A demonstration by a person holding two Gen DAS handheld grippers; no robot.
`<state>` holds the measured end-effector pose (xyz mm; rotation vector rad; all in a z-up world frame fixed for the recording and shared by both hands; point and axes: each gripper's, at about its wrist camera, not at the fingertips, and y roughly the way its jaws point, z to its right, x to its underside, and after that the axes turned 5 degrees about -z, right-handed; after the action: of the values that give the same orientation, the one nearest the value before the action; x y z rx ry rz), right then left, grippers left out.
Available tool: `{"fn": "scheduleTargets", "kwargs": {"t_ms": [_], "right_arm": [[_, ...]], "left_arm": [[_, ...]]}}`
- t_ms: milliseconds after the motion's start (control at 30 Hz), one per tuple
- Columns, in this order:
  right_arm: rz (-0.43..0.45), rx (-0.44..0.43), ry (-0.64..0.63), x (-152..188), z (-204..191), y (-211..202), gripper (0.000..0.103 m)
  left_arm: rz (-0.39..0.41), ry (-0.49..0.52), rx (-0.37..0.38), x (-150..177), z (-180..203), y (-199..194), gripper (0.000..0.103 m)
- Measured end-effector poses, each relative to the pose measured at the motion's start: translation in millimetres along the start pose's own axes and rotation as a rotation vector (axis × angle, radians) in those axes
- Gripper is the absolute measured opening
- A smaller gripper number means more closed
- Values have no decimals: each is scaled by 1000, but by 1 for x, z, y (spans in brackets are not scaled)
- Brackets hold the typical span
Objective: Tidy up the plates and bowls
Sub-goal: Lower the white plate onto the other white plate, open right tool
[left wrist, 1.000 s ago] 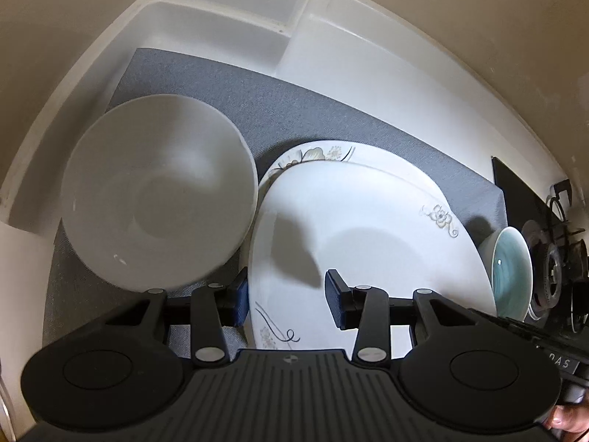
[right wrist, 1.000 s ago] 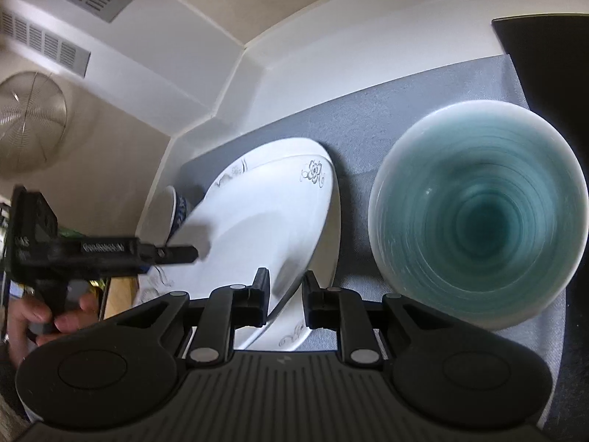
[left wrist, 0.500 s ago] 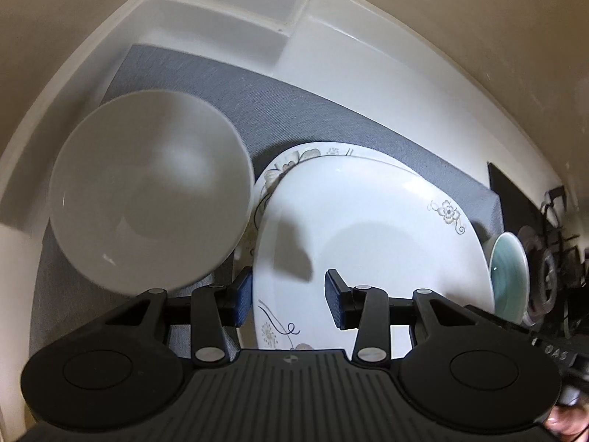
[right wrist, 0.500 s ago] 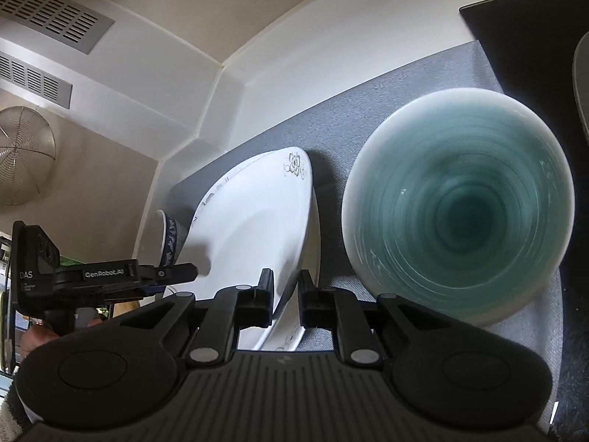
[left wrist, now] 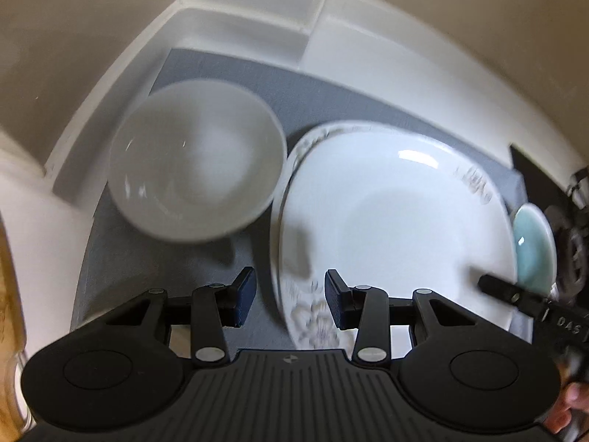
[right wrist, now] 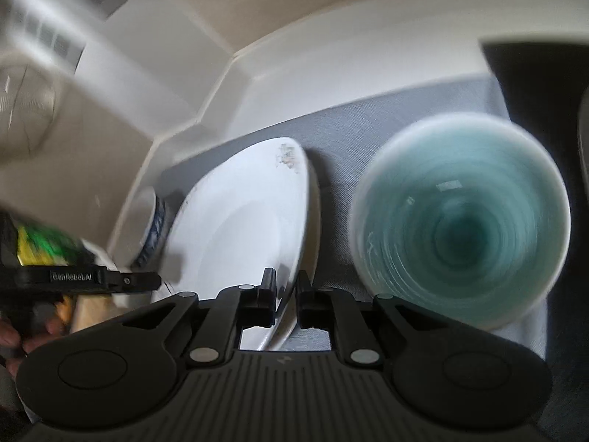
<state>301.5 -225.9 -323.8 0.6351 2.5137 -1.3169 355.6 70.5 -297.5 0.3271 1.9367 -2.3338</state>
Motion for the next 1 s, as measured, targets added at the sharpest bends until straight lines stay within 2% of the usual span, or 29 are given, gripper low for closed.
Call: {"fn": "scheduleTargets", "kwargs": {"t_ms": [67, 267, 467, 700, 833, 1000], "right_arm": [[-22, 40, -111, -3, -13, 1, 14], [-72, 145, -246, -13, -33, 3, 19], [-104, 187, -268, -7, -34, -4, 20], [-75, 179, -272, 5, -34, -21, 19], [-70, 155, -255, 6, -32, -15, 12], [-57, 185, -290, 7, -38, -9, 12]], "left_arm": [[-14, -3, -9, 5, 1, 5, 43], [-10, 18, -25, 16, 9, 14, 44], [1, 10, -27, 20, 12, 14, 43], [1, -10, -7, 25, 11, 14, 42], [2, -6, -8, 24, 12, 15, 40], [2, 20, -15, 20, 12, 15, 39]]}}
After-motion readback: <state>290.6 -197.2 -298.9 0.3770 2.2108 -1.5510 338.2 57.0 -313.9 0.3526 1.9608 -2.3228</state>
